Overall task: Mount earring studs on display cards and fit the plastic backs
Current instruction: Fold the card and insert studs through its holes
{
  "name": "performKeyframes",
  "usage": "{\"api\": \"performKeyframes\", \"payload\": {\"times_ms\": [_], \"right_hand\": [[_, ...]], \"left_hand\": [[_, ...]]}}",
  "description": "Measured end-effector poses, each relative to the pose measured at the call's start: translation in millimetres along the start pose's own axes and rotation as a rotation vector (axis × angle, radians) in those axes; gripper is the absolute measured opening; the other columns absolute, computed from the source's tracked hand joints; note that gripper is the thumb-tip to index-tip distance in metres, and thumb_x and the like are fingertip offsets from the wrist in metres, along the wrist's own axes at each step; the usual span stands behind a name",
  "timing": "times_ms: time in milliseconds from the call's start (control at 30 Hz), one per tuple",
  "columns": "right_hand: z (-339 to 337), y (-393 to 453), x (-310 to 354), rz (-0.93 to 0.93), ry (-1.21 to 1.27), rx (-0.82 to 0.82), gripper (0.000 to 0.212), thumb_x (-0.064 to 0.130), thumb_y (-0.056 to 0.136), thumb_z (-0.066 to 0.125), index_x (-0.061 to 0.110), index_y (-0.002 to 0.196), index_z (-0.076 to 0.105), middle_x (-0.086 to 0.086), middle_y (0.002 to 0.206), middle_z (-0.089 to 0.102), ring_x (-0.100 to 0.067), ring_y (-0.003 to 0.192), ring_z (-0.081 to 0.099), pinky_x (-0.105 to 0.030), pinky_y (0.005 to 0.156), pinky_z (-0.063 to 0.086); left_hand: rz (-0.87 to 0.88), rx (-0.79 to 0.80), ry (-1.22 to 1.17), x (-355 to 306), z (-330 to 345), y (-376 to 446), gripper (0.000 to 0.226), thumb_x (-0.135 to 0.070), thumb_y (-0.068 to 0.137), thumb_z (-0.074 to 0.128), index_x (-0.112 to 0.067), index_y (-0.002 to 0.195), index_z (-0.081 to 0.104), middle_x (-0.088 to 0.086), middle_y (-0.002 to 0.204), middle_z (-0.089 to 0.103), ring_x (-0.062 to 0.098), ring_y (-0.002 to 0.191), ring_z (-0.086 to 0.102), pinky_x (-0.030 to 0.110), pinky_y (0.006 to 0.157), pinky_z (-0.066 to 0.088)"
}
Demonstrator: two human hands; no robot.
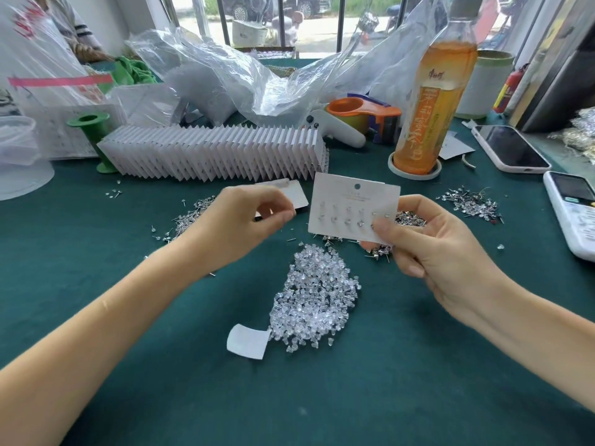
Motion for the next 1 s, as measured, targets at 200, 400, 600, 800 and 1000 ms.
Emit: {"api": "performKeyframes", "payload": {"times_ms": [200,400,600,800,1000], "right_hand": [[-1.0,-1.9,-2.9,-0.086,0.04,-0.037,0.026,0.028,0.065,0.075,0.024,0.086,0.06,-0.013,0.077,0.074,-0.006,0.032,0.032,-0.01,0.037,0.028],[-2.8,-1.9,-1.6,-0.094,0.025,-0.073,0.027,0.025,0.07,0.072,0.02,0.092,0.058,-0.011,0.078,0.075,-0.006,0.032,0.031,-0.011,0.037,0.028],[-0.6,-3.6,0.5,-0.099,0.003,-0.07,0.022,0.024,0.072,0.071,0.021,0.09,0.058,-0.012,0.08,0.075,-0.006,0.032,0.032,-0.011,0.038,0.029],[4.2,-12.5,7.3,-0.315,-0.179,0.009,0.014,0.023,0.078,0.071,0.027,0.087,0.06,-0.005,0.077,0.074,-0.013,0.038,0.037,-0.019,0.037,0.031],[27.1,-41.0,16.2,-1.194,-1.044,0.295,0.01,0.008,0.097,0.051,0.015,0.102,0.055,-0.003,0.079,0.07,-0.018,0.06,0.063,-0.024,0.054,0.049]], "left_hand": [[0.052,0.176,0.055,0.4,15.2,-3.2,0.015,-0.013,0.081,0.074,-0.027,0.078,0.07,-0.027,0.062,0.061,-0.013,0.059,0.053,0.0,0.059,0.035],[0.047,0.128,0.101,3.7,21.1,-2.1,0.011,-0.019,0.081,0.073,-0.028,0.084,0.071,-0.019,0.069,0.06,-0.006,0.067,0.054,0.006,0.063,0.039],[0.102,0.111,0.117,0.2,25.0,-2.5,0.01,-0.017,0.081,0.073,-0.024,0.087,0.073,-0.017,0.076,0.06,0.002,0.071,0.054,0.007,0.064,0.04],[0.003,0.034,-0.088,-0.7,14.8,1.8,0.015,-0.002,0.08,0.07,-0.007,0.093,0.074,0.002,0.084,0.073,0.001,0.067,0.061,0.011,0.065,0.046],[-0.085,0.148,-0.554,-20.4,-2.5,-1.8,0.019,-0.014,0.069,0.074,-0.009,0.087,0.072,0.003,0.085,0.074,0.01,0.079,0.067,0.02,0.08,0.054]]}}
Point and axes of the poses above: each hand's wrist, its own y-axis towards the middle knuckle, its own z-axis out of the palm, x = y × z, the point moved 5 cm from there along y, towards the middle knuckle
